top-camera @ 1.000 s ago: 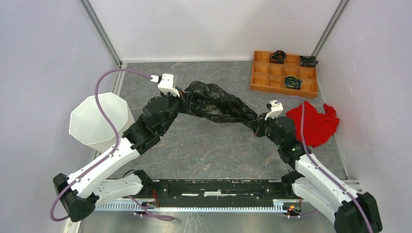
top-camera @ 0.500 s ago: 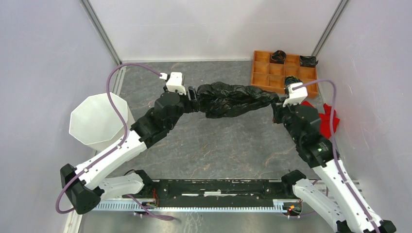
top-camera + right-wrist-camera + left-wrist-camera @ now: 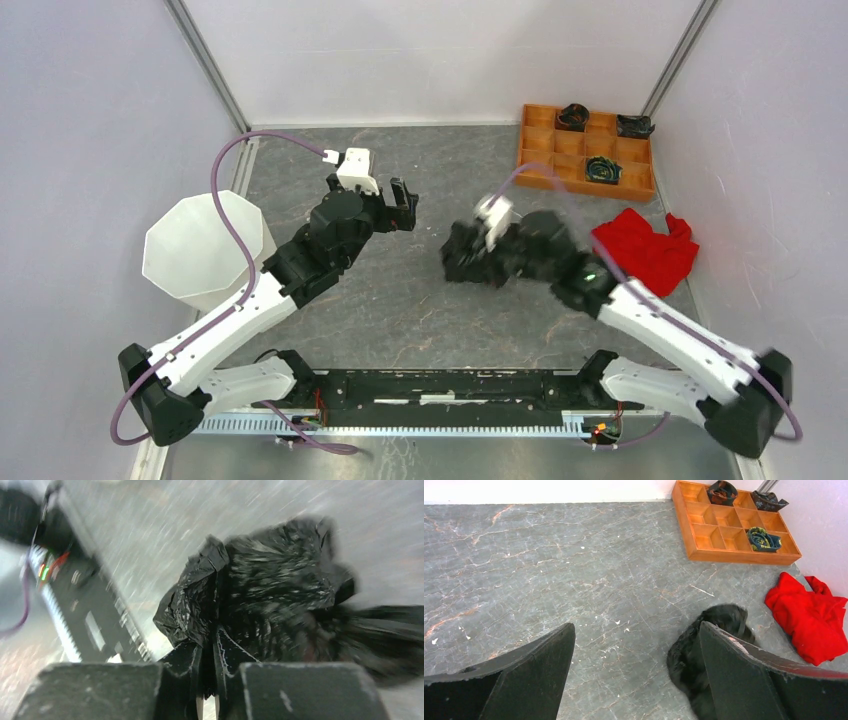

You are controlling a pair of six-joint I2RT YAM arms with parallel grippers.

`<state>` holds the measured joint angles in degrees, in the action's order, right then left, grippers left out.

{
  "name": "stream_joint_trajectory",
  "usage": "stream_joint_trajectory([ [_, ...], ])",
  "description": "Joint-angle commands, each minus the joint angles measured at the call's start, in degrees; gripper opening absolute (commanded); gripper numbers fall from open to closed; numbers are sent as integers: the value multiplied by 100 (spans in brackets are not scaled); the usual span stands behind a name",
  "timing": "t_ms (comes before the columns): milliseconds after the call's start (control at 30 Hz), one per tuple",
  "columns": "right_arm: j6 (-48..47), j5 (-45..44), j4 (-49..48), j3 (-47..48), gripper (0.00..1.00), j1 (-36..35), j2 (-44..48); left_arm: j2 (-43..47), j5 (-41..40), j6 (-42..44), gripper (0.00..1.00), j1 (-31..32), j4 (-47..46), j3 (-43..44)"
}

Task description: Put the trash bags into the trash bin

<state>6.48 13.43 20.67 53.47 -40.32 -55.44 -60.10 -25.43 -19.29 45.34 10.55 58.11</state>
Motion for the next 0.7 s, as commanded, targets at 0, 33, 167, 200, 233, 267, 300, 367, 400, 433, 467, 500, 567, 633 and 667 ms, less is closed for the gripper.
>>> stream_joint_trajectory([
  [0,897,702,-1091,-1072,17,-1193,-396,-9,-135,155,100,-25,-208,72],
  [33,1021,688,-1293,-1220,19,-1375,-511,-50,-112,161,100,-25,-199,84],
  [167,893,-218,-843,-1041,21,-1573,-516,-236,118,112,100,-25,-133,166],
  [200,821,-505,-743,-918,20,-1576,-443,-284,184,97,100,-24,-115,187],
  [233,717,-687,-674,-810,17,-1575,-360,-324,255,82,100,-25,-102,211],
  [267,540,-879,-611,-611,16,-1575,-323,-353,300,76,100,-23,-90,224],
  [300,400,-1069,-532,-360,16,-1575,-312,-373,336,64,100,-25,-80,235],
  [367,109,-1570,-370,181,15,-1574,-363,-388,346,66,100,-23,-77,236],
  [400,-31,-1822,-359,402,14,-1574,-401,-376,319,73,100,-25,-79,230],
  [433,-156,-2088,-387,647,13,-1574,-425,-369,289,79,100,-25,-75,228],
  [467,-307,-2329,-476,821,13,-1574,-452,-352,240,89,100,-25,-76,221],
  [500,-470,-2488,-599,990,13,-1574,-466,-314,163,98,100,-25,-77,215],
  [567,-729,-2791,-772,1278,13,-1576,-484,-240,38,120,100,-25,-90,187],
  [633,-955,-2990,-947,1434,11,-1573,-476,-59,-140,135,100,-25,-147,122],
  [667,-1041,-3039,-1029,1426,10,-1576,-441,49,-199,135,100,-25,-194,53],
])
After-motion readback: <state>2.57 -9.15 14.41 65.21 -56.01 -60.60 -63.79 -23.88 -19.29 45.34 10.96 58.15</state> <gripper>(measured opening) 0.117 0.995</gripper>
